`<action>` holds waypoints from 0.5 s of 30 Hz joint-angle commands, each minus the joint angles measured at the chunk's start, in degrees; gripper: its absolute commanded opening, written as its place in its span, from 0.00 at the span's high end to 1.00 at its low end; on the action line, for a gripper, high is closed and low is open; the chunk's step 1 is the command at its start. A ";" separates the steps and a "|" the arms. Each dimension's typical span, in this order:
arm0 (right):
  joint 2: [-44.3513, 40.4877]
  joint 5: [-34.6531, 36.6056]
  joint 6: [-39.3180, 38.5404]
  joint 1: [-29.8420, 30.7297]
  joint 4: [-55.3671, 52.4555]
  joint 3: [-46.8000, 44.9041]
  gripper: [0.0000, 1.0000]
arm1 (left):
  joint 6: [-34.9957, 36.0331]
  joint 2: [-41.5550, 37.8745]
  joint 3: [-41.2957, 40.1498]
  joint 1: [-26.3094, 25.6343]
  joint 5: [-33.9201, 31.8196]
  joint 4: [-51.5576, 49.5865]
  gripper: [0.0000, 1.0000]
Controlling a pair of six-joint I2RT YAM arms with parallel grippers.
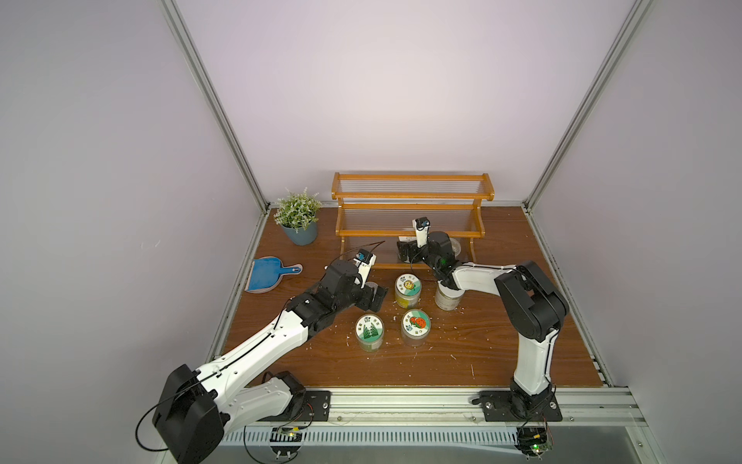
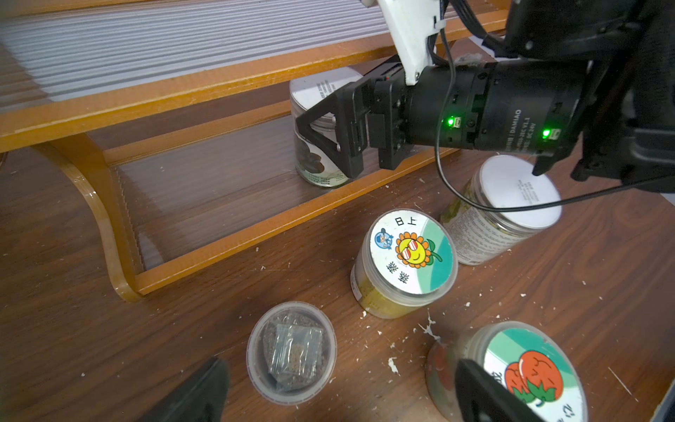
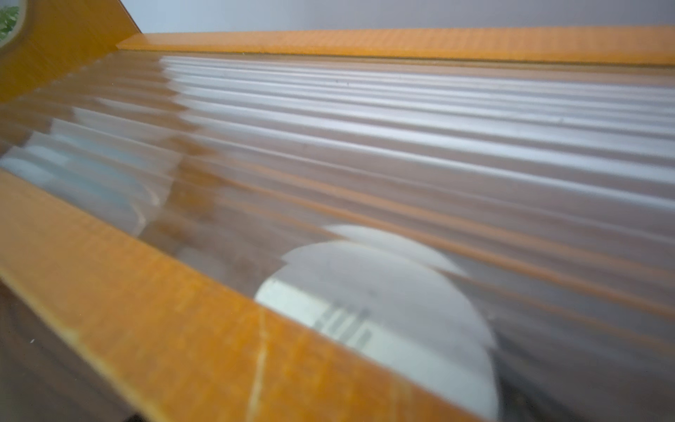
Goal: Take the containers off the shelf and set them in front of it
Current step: 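Pick up a container from the shelf.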
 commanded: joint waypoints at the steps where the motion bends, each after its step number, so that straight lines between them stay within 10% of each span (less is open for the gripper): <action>1: -0.21 2.30 -0.89 -0.02 3.97 2.02 0.01 | 0.08 -0.87 -0.63 0.60 -0.77 -0.61 0.00; 15: -3.52 -1.78 -3.39 0.23 7.46 -2.13 0.15 | 0.22 -0.53 -0.71 0.65 -0.62 -0.63 0.00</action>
